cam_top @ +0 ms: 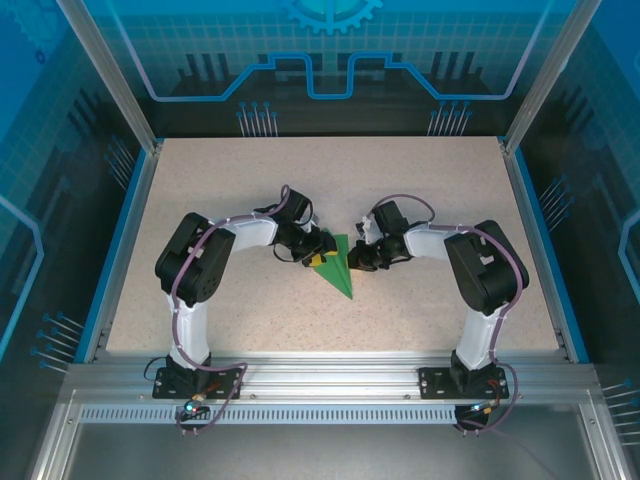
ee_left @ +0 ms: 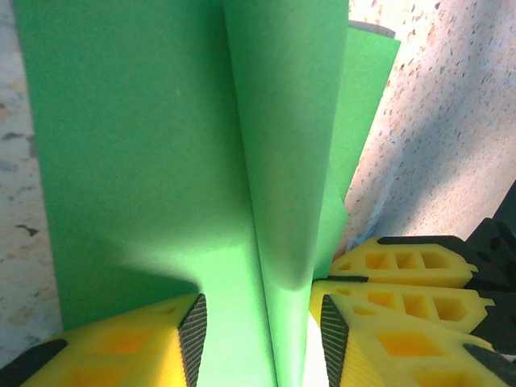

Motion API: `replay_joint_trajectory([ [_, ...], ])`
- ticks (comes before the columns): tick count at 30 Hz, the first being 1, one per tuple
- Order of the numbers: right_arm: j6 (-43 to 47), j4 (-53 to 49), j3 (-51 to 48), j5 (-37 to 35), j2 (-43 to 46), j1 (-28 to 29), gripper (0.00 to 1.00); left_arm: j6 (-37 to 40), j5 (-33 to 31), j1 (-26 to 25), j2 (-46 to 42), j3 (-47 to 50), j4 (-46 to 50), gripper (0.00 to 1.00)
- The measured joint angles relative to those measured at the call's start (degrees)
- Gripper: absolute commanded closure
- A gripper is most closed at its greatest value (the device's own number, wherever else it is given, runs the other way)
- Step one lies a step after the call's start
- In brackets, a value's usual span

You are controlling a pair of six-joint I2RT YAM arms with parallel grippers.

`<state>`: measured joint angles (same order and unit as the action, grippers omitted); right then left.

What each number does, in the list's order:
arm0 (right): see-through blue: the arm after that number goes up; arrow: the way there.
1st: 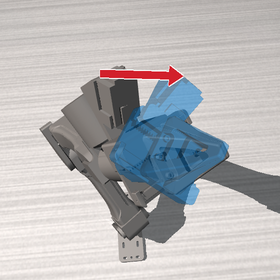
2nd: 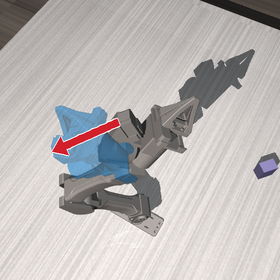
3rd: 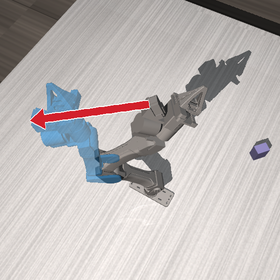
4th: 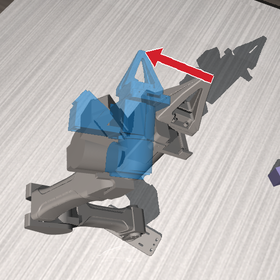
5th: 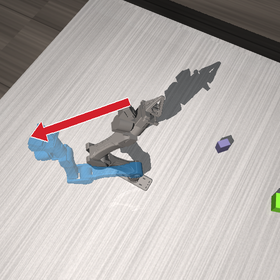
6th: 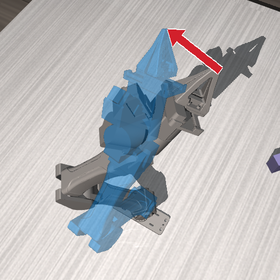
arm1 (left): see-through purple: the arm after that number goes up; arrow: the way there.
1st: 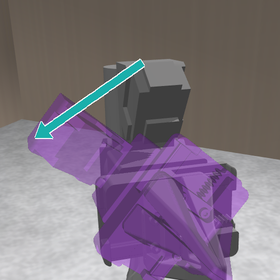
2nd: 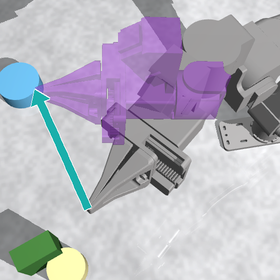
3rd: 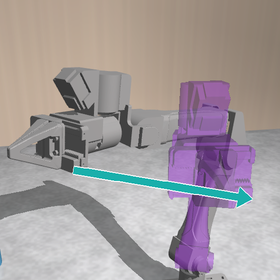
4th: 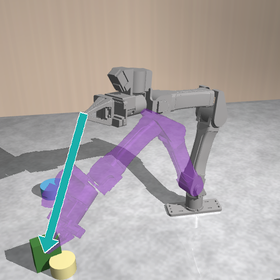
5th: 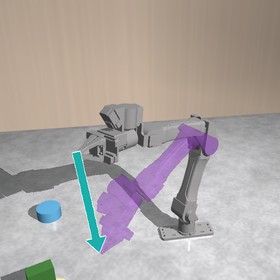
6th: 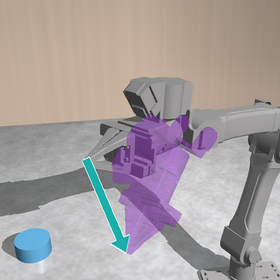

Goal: Fold a paper plane with a square sheet of paper (fold left side to right side)
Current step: Fourth fold the wing at the center of the table.

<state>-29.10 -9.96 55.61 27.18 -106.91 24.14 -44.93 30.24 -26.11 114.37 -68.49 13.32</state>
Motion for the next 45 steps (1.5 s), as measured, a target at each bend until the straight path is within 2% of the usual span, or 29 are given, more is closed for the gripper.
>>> replay_joint_trajectory([
  [8,0.7,-1.2,0.8,-0.9,-0.3,0.6,0.9,0.6,-0.2,0.0,0.0,-0.6,1.3,0.51],
  [15,0.9,-2.6,1.9,-1.5,-0.9,1.1,0.9,3.3,-3.1,0.0,-2.3,-1.6,7.0,0.49],
  [17,0.9,-3.1,2.2,-1.5,-1.0,1.1,0.9,3.7,-3.6,0.0,-3.4,-2.0,8.4,0.54],
  [22,0.9,-4.1,2.9,-1.9,-1.2,1.3,0.9,5.0,-3.1,0.0,-4.2,-4.1,8.9,0.83],
  [26,0.9,-4.8,3.2,-2.4,-1.3,1.4,0.9,5.3,-1.5,-0.3,-3.1,-6.1,8.4,0.93],
  [35,1.1,-5.1,3.4,-2.8,-1.3,1.7,0.9,5.9,0.7,-1.6,3.6,-9.6,7.4,0.98],
  [45,1.7,-6.1,4.1,-3.2,-1.5,1.7,0.91,6.6,0.3,-1.6,4.6,-9.6,7.5,1.0],
])
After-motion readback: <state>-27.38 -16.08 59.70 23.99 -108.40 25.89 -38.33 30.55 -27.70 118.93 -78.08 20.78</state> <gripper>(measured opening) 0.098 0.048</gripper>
